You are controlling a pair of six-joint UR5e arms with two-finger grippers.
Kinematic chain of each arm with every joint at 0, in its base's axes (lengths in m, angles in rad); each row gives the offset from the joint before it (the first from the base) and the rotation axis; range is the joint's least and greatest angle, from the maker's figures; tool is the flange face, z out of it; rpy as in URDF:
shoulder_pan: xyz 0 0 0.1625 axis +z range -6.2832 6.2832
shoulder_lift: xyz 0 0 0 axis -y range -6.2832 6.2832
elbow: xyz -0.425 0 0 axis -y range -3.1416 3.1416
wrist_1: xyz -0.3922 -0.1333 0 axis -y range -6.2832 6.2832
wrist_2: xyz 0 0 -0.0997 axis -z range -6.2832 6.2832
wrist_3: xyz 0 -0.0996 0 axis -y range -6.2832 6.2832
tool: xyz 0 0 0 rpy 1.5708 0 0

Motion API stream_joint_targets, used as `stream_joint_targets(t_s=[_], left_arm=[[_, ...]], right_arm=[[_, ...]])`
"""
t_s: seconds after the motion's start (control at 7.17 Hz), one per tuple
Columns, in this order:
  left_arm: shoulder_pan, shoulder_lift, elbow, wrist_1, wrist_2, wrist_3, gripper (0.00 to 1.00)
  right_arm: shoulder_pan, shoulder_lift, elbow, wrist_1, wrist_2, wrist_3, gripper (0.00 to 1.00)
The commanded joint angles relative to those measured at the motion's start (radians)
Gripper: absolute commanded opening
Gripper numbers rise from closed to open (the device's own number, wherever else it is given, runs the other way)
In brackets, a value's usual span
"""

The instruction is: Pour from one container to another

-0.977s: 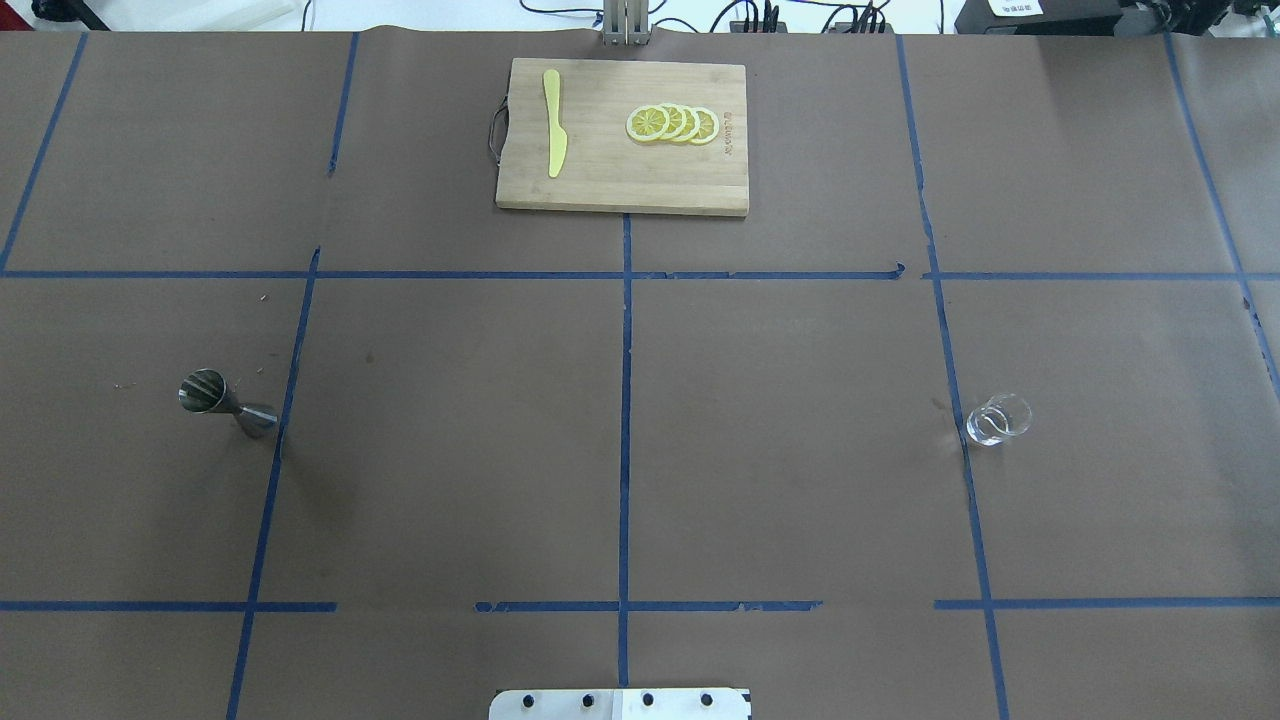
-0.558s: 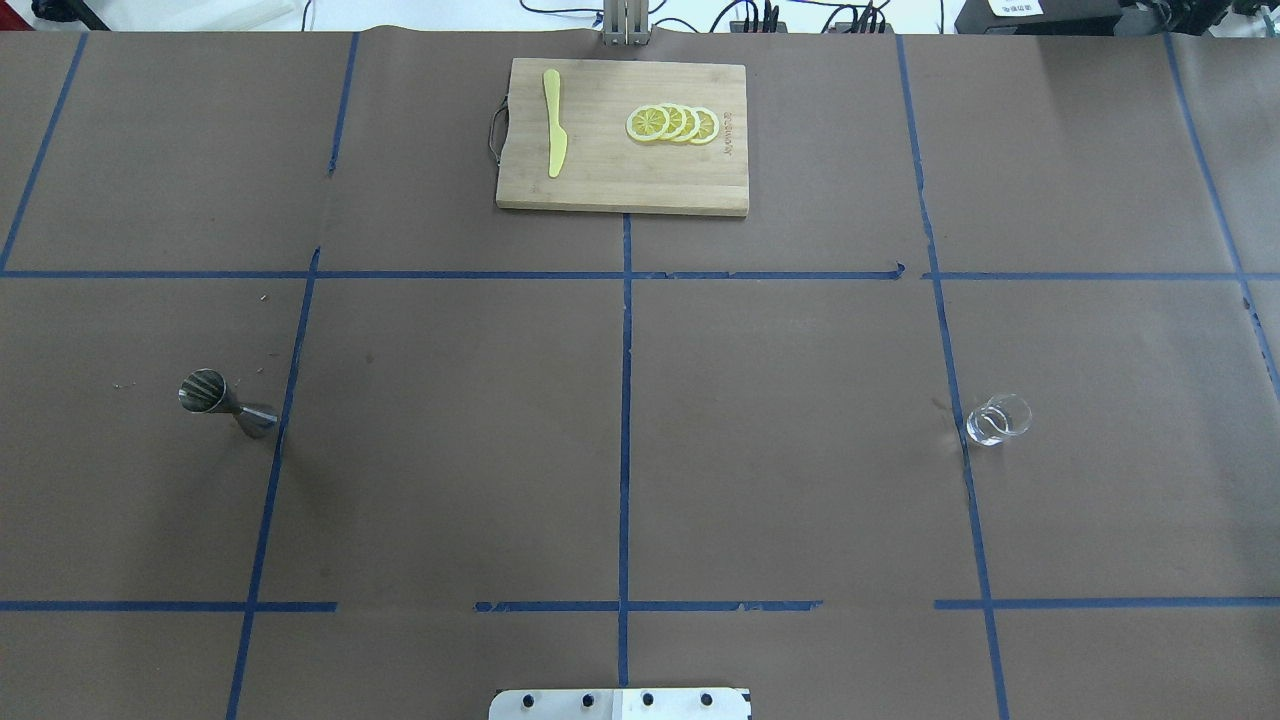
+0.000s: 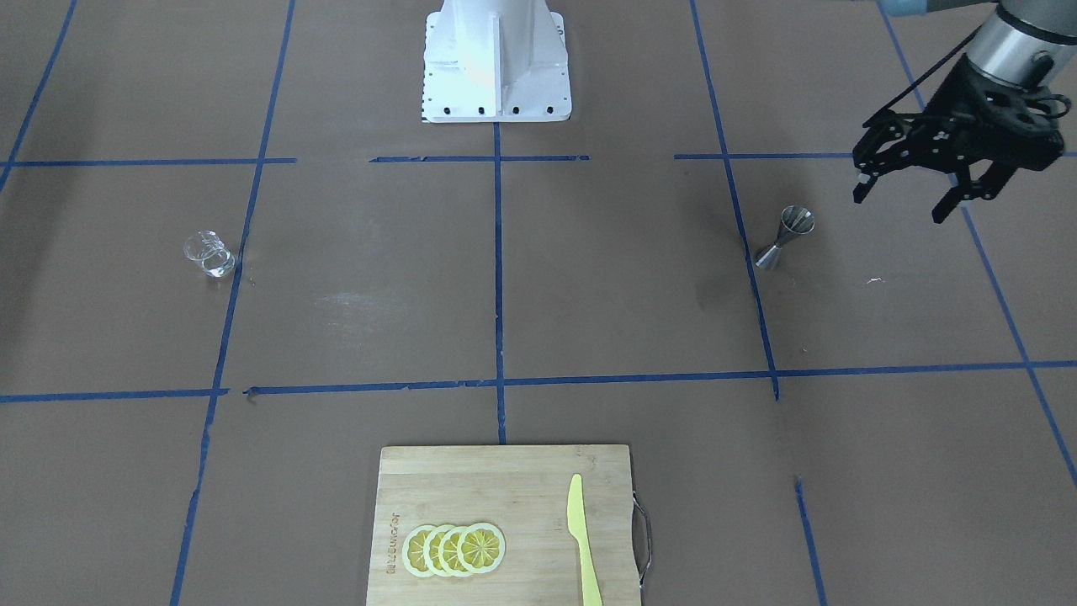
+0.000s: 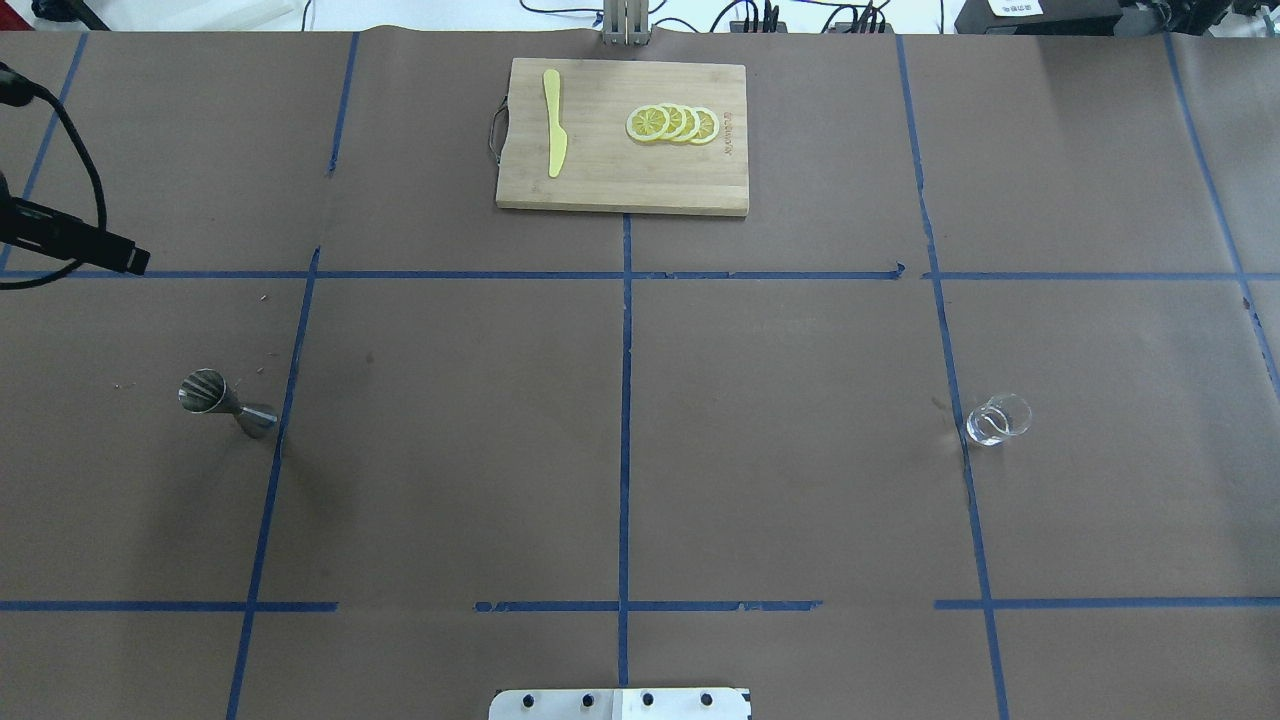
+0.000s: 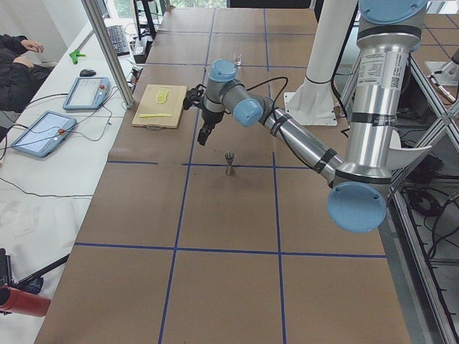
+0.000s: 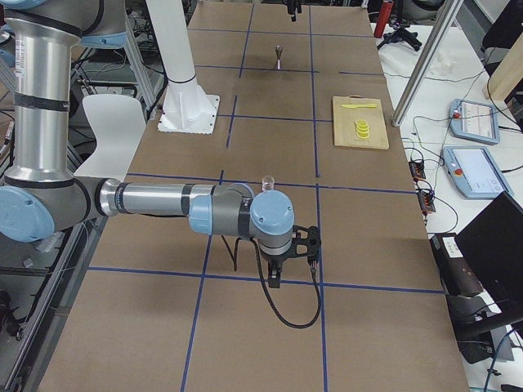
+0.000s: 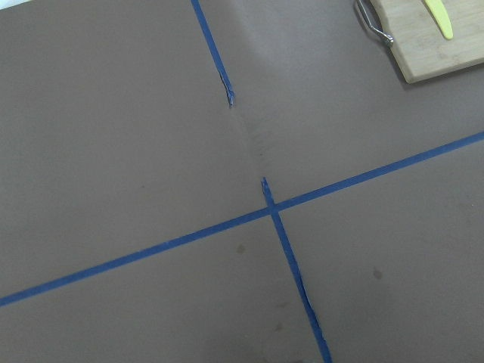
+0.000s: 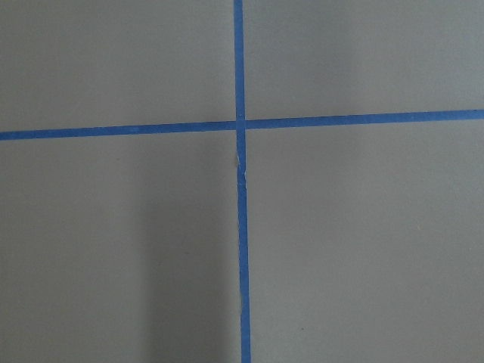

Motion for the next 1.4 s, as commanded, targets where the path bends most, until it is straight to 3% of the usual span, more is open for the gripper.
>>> stream_joint_targets(t_s=[0.0,0.28,0.42,0.7,0.98,1.12,1.26], left_arm=[[0.095,0.071,-0.086,0.000,0.056,-0.115,1.00],[0.236,0.089,-0.142,-0.003,0.093,-0.344,1.00],[0.322,0.087,-0.169,-0.003,0.175,-0.459,1.00],[0.528,0.087,-0.182,0.012,0.495,-0.685,0.99],[0.583,0.075,-0.179,0.206,0.519,-0.687,0.89],[0.598,0.075,-0.183,0.233,0.519,-0.695,0.90],[0.592,0.079,-0.197,0.241,0.513,-0.701,0.99]], right_arm=[[0.000,-0.002,0.001,0.000,0.000,0.000,1.00],[0.000,-0.007,0.009,0.000,0.000,0.000,1.00],[0.000,-0.007,0.033,-0.003,0.000,0.000,1.00],[-0.005,-0.005,0.097,-0.005,0.000,-0.001,1.00],[-0.079,-0.005,0.108,-0.011,0.002,-0.003,1.00],[-0.093,-0.007,0.116,-0.011,0.005,0.000,1.00],[-0.109,-0.011,0.133,-0.012,0.014,0.000,1.00]])
